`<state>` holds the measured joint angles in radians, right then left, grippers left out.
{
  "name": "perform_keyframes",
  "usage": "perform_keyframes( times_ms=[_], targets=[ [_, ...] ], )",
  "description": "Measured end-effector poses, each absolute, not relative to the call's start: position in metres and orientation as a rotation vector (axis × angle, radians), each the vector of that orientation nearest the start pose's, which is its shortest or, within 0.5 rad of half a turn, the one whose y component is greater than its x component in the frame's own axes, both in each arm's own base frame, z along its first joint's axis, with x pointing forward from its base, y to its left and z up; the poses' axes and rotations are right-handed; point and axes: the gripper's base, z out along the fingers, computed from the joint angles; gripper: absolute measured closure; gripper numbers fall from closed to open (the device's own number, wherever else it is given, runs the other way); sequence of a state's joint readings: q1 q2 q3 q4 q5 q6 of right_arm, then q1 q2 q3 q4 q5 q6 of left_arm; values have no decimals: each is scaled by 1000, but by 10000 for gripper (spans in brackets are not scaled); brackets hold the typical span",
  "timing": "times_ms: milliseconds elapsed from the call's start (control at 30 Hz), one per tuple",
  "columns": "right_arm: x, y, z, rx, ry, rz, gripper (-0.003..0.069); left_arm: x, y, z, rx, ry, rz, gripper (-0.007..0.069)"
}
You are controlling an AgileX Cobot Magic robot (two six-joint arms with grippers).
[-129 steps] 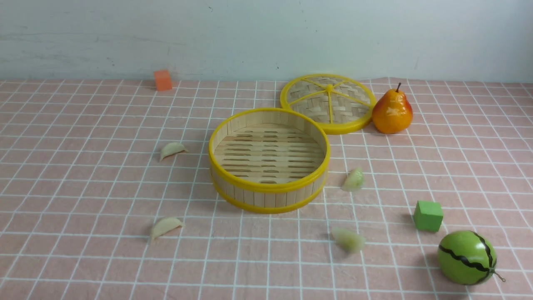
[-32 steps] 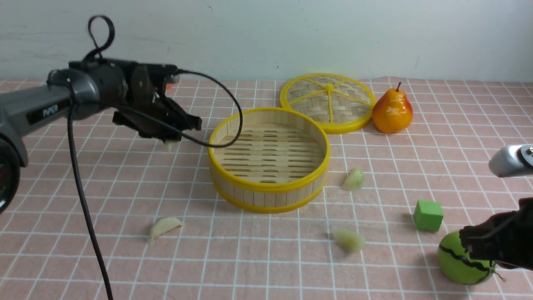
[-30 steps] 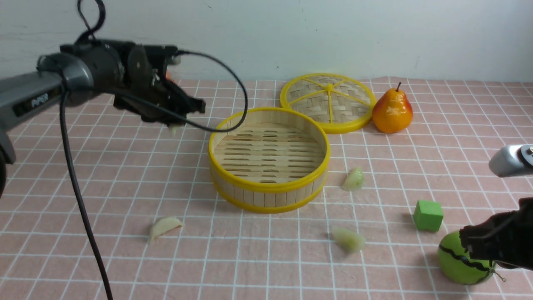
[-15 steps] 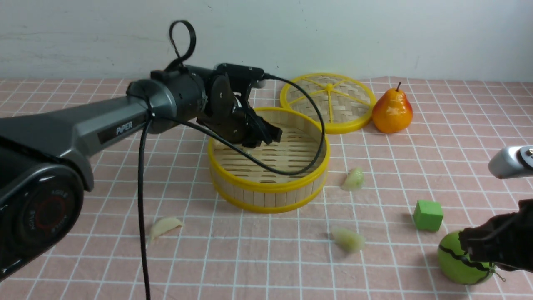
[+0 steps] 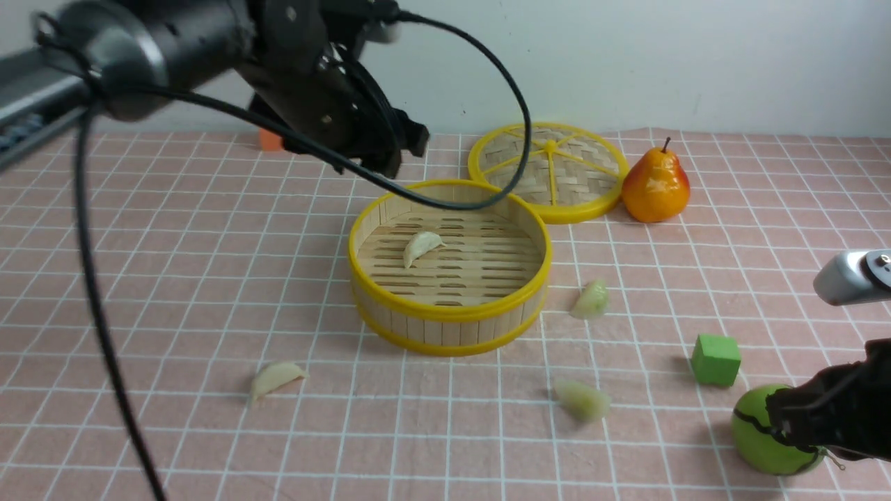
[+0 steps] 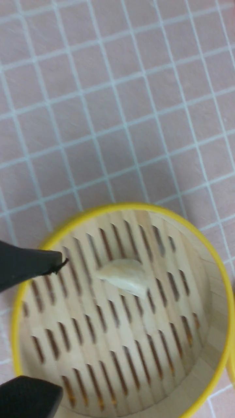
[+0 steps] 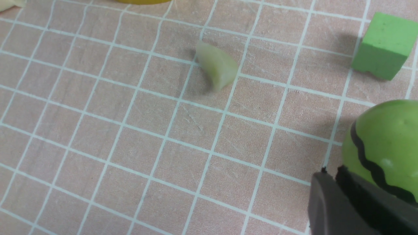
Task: Put the dumplings into the steamer on the table with the pink tablecloth.
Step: 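Reach for and grasp a dumpling on the table with the left gripper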
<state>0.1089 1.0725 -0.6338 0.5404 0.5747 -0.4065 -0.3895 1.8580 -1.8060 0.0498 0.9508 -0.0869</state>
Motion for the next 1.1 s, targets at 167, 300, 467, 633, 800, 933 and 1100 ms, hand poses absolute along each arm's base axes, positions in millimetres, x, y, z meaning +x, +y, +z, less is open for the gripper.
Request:
perform_keyframes(
  times_ms=[167, 300, 467, 633, 800, 933, 1100],
  targets=[
    [195, 47, 258, -183, 2418, 428, 606, 376, -125, 284, 413, 2676, -33, 209],
    [195, 48, 258, -171, 2416, 443, 602, 363, -115, 210, 574, 2794, 42, 215],
    [195, 48, 258, -170, 2415, 446, 596, 356, -113, 182, 699, 2775, 66, 215],
    [195, 48, 258, -168, 2414, 448, 592, 366, -114, 176, 631, 2703, 78, 242],
    [195, 48, 258, -168, 2414, 448, 585, 366, -113, 163, 604, 2763, 92, 400],
    [195, 49, 259, -161, 2413, 456, 583, 365, -113, 166, 588, 2802, 100, 403],
    [195, 49, 259, -149, 2410, 468, 578, 374, -120, 189, 467, 2828, 19, 406]
  ],
)
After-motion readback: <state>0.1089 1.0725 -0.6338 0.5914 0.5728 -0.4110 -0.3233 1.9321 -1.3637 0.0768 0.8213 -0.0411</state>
